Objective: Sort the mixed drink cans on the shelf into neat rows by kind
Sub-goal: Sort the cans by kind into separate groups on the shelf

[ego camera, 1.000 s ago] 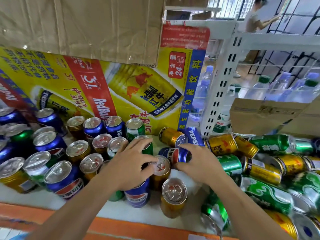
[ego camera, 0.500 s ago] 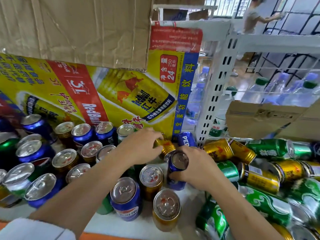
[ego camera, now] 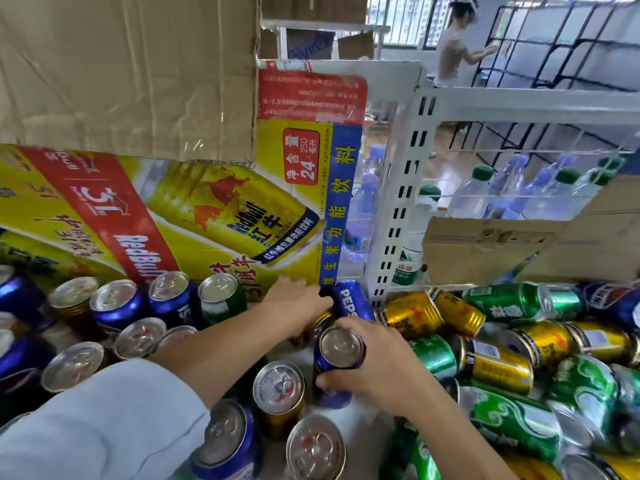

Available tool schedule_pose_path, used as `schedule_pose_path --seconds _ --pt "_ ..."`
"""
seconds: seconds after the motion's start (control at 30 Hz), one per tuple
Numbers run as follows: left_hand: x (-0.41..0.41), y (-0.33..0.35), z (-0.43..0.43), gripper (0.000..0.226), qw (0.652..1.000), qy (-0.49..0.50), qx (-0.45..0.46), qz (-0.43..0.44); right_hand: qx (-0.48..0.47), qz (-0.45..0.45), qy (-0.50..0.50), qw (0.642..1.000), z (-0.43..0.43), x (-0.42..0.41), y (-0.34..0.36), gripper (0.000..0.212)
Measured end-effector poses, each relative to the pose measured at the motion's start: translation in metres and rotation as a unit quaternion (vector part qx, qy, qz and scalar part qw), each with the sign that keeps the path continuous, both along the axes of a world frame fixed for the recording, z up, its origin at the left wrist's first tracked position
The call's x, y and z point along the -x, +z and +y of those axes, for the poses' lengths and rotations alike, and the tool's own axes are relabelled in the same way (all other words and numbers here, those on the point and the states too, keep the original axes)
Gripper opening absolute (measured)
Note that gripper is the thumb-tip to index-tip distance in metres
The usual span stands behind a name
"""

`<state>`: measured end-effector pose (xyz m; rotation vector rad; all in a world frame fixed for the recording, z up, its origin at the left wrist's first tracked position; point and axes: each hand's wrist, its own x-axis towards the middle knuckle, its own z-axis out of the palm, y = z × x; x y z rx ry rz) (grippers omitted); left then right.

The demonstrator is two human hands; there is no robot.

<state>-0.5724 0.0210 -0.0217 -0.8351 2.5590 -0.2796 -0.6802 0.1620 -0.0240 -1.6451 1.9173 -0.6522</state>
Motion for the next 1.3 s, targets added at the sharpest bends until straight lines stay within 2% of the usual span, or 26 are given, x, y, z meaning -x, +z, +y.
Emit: schedule_pose_path --seconds 0.07,0.13,0.17,0.23,0.33,0.47,0.63,0.73,0.87,0.97,1.03,1.1,1.3 --pt "-0.004 0.007 -0.002 0.066 0.999 0.012 0.003 0.044 -0.033 -0.033 0.027 0.999 -0.002 0.007 0.008 0.045" --pt "-0.014 0.016 -0.005 0.07 0.993 0.049 -0.017 0.107 -0.048 -0.059 0.035 0.996 -0.006 0.015 0.016 0.018" --pt "-0.021 0.021 -0.006 0.071 0.987 0.077 -0.041 0.134 -0.037 -0.065 0.023 0.997 -0.011 0.019 0.016 0.017" --pt "-0.035 0.029 -0.007 0.078 0.974 0.129 -0.087 0.167 -0.016 -0.036 -0.031 0.999 -0.022 0.025 0.01 0.024" --pt "-0.05 0.033 -0.004 0.076 0.966 0.15 -0.104 0.184 -0.024 0.119 -0.073 0.99 -0.04 0.028 -0.002 0.025" --pt "-0.065 0.025 0.002 0.073 0.964 0.177 -0.104 0.168 -0.103 0.218 -0.037 0.97 -0.053 0.022 -0.003 0.042" --pt "-0.069 0.014 0.005 0.065 0.962 0.183 -0.105 0.173 -0.122 0.325 -0.017 0.937 -0.067 0.016 -0.006 0.037" --pt "-0.071 0.013 0.01 0.074 0.95 0.197 -0.138 0.201 -0.131 0.357 -0.014 0.925 -0.072 0.014 -0.012 0.036" --pt "-0.077 0.009 0.022 0.079 0.953 0.205 -0.12 0.187 -0.116 0.324 -0.014 0.939 -0.072 0.018 -0.011 0.046" --pt "-0.077 0.009 0.027 0.072 0.954 0.2 -0.08 0.206 -0.117 0.156 -0.042 0.98 -0.07 0.025 -0.005 0.069" --pt "-0.076 0.01 0.028 0.069 0.952 0.2 -0.073 0.22 -0.101 0.064 -0.067 0.991 -0.069 0.026 0.002 0.081" --pt "-0.077 0.009 0.029 0.069 0.952 0.2 -0.073 0.222 -0.095 0.058 -0.075 0.991 -0.069 0.028 0.009 0.079" --pt "-0.077 0.007 0.03 0.067 0.948 0.203 -0.068 0.235 -0.042 0.095 -0.043 0.994 -0.075 0.021 0.028 0.05"
